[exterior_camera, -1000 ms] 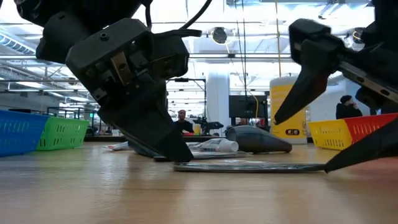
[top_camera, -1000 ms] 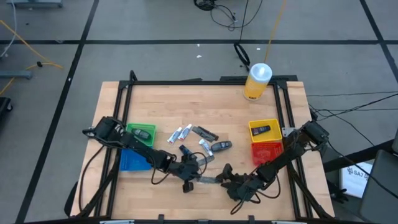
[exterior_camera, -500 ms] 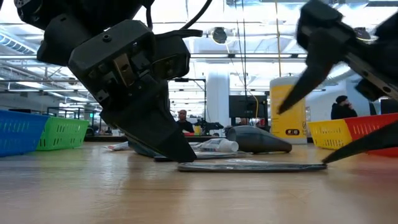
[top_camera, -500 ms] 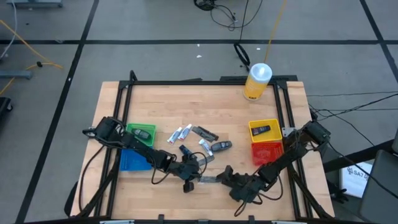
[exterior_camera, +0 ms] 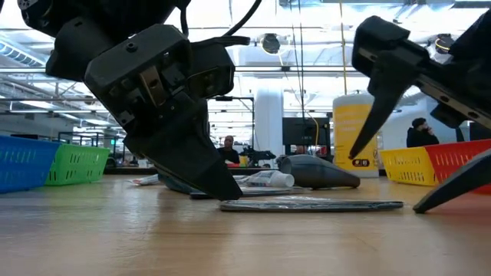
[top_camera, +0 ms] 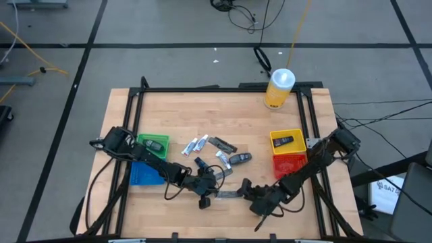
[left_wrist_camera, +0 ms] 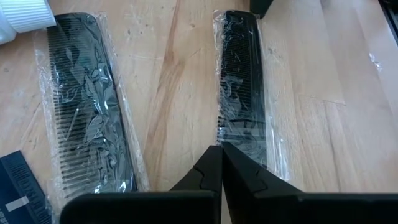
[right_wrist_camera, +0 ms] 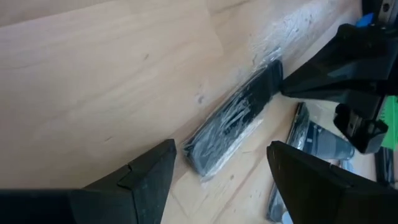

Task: Pick & Place Travel size toiletries
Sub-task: Put the black comb into the blue bin

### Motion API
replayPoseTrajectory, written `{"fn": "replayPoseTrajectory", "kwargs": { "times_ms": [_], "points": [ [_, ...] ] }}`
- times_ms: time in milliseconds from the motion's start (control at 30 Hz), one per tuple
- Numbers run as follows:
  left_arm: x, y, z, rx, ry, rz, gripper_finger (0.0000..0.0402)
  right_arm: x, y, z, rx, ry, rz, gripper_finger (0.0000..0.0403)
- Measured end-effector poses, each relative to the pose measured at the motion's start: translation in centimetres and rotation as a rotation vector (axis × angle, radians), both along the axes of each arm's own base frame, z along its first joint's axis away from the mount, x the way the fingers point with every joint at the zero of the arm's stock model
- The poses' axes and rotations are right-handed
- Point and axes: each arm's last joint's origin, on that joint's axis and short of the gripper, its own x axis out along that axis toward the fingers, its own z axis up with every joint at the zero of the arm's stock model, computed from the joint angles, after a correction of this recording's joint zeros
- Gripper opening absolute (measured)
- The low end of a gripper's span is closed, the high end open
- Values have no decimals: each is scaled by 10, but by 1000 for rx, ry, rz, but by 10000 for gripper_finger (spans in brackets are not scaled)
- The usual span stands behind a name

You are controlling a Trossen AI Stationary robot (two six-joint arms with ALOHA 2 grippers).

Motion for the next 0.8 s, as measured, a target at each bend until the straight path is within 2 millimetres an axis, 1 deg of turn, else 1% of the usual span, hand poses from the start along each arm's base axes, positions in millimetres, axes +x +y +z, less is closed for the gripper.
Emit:
{"fn": "replayPoseTrajectory", "kwargs": {
  "times_ms": [200,333,500,600,800],
  "points": [
    [0,0,0,8,-3,-8,2,7,-5,-4,-13,-33,-39,253],
    [1,0,1,15,-12,-18,10,9,-5,-5,-27,-70,-70,253],
    [2,-2,2,27,-49,-52,3,10,-8,-5,-8,-107,-166,246],
    [4,-3,3,17,-76,-77,6,10,-9,-5,16,-117,-226,222],
    [4,-4,4,5,-86,-84,18,10,-12,-7,58,-106,-279,144]
  ]
}}
